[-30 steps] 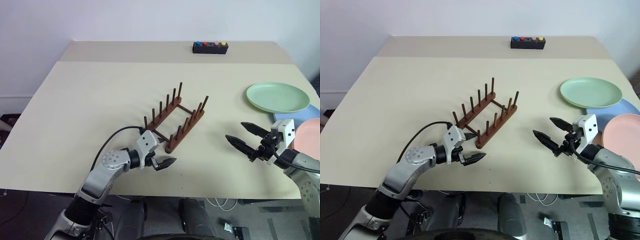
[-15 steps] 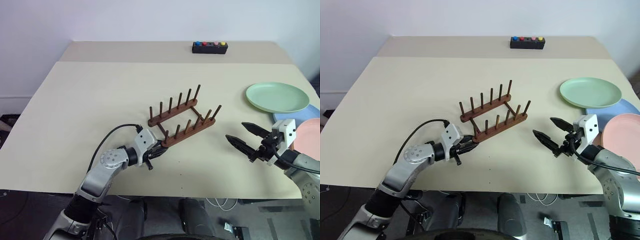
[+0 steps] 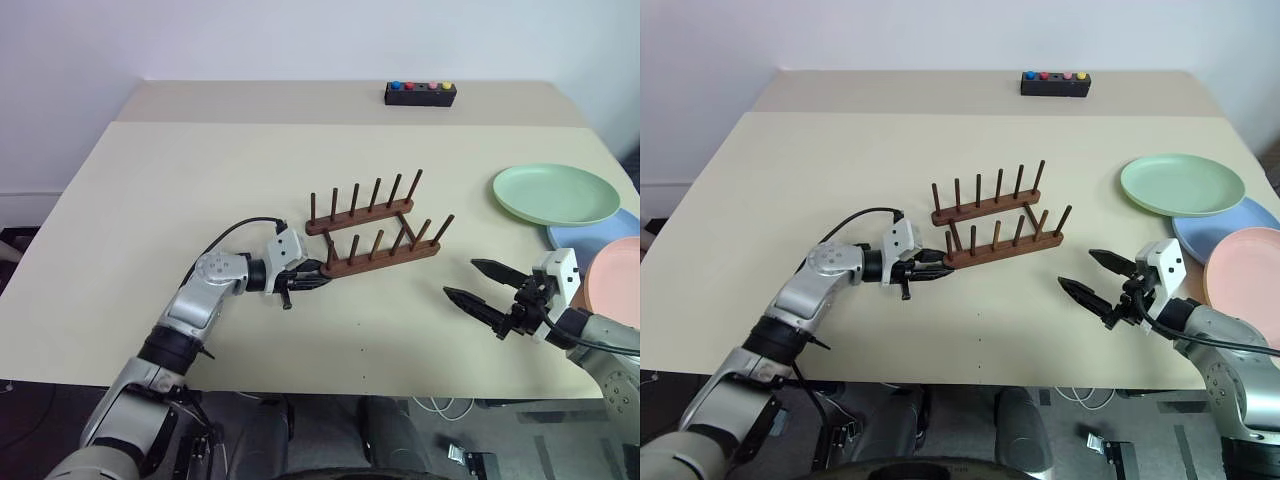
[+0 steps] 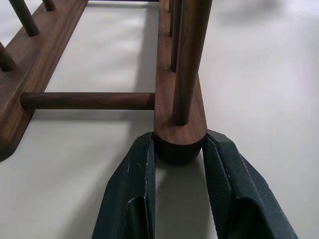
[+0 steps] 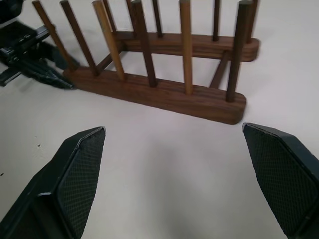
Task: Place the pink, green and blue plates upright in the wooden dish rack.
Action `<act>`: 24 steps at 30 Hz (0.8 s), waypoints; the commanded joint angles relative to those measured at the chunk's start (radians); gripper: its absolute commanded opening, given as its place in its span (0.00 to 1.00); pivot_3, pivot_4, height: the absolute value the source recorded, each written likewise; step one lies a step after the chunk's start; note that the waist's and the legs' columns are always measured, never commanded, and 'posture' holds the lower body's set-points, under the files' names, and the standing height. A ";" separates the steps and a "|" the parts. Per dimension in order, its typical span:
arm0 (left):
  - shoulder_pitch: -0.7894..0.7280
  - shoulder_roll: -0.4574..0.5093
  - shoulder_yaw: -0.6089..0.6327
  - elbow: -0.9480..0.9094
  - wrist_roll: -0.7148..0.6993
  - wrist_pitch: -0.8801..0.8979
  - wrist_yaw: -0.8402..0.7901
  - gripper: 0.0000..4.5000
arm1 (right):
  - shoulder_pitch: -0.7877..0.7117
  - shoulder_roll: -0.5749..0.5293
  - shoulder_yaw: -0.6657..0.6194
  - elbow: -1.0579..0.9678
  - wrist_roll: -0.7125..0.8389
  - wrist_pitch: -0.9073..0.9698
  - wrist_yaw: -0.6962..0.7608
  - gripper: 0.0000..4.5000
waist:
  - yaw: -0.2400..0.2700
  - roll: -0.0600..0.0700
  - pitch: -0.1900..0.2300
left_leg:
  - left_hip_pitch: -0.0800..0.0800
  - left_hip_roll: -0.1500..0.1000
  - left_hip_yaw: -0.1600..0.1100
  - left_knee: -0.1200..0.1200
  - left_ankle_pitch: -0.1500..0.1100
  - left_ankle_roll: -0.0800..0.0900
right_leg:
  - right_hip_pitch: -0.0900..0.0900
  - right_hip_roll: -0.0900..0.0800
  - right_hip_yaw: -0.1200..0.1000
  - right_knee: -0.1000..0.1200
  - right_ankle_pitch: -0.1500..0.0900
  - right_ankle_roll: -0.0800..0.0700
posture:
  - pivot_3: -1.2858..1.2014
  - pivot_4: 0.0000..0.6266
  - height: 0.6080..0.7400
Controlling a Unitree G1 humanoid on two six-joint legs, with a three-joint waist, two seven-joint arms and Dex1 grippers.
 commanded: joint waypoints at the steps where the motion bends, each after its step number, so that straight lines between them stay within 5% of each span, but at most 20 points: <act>1: -0.094 -0.047 -0.017 0.143 0.026 -0.100 -0.071 0.17 | 0.017 0.014 -0.021 -0.059 0.003 -0.019 -0.022 1.00 | 0.002 0.000 0.000 | 0.000 0.000 0.000 0.000 0.000 0.000 | 0.000 0.000 0.000 0.000 0.001 0.001 | 0.52 0.24 0.96; 14: -0.250 -0.121 0.023 0.487 0.088 -0.299 -0.131 0.17 | 0.075 0.035 -0.038 -0.124 0.012 -0.016 -0.071 1.00 | -0.002 -0.001 0.000 | -0.002 0.000 -0.001 0.001 0.000 0.000 | -0.001 0.000 -0.001 0.000 0.001 0.002 | 0.52 0.24 0.96; 20: -0.212 -0.086 0.095 0.434 0.056 -0.257 -0.094 0.82 | 0.042 0.024 -0.016 -0.111 0.000 -0.011 -0.077 1.00 | -0.007 -0.001 0.000 | -0.002 0.000 -0.001 0.001 0.000 0.000 | -0.001 0.000 -0.001 0.001 0.001 0.003 | 0.52 0.24 0.96; 24: -0.163 -0.059 0.117 0.350 0.050 -0.198 -0.092 0.82 | 0.029 0.023 -0.013 -0.107 -0.008 -0.007 -0.083 1.00 | -0.005 -0.001 0.000 | -0.002 0.000 -0.001 0.000 0.000 0.000 | -0.002 0.000 -0.001 0.002 0.001 0.003 | 0.52 0.24 0.96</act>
